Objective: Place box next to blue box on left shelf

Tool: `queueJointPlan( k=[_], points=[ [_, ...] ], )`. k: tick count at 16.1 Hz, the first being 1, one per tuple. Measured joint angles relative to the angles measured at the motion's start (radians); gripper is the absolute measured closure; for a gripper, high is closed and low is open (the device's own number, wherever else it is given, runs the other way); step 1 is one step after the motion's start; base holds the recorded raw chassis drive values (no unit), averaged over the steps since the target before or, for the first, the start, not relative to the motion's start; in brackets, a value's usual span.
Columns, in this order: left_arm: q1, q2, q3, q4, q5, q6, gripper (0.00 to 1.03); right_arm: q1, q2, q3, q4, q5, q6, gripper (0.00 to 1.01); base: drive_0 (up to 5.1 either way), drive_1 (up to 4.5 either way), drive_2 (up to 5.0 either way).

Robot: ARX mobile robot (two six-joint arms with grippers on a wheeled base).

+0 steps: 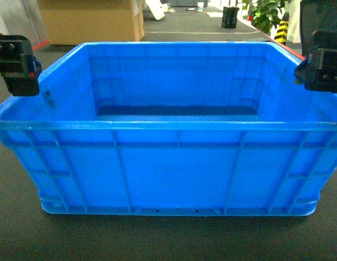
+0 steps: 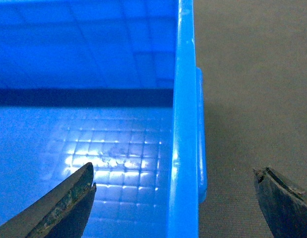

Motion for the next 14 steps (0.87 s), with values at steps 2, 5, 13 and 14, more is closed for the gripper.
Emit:
queueJointPlan(
  k=[2, 5, 13, 14],
  points=[
    [0.001, 0.045, 0.037, -0.056, 0.008, -0.006, 0.05, 0.006, 0.050, 0.034, -0.032, 0.005, 0.002, 0.03, 0.0, 0.00, 0.0],
    [-0.003, 0.053, 0.064, -0.134, 0.037, -0.032, 0.05, 0.013, 0.053, 0.057, -0.048, 0.004, 0.002, 0.03, 0.0, 0.00, 0.0],
    [-0.002, 0.076, 0.081, -0.179, 0.063, -0.045, 0.69, 0.018, 0.070, 0.061, -0.069, 0.013, 0.016, 0.60, 0.0, 0.00, 0.0],
    [-0.005, 0.081, 0.087, -0.179, 0.062, -0.045, 0.79, 0.017, 0.073, 0.061, -0.069, 0.024, 0.016, 0.70, 0.0, 0.00, 0.0]
  ],
)
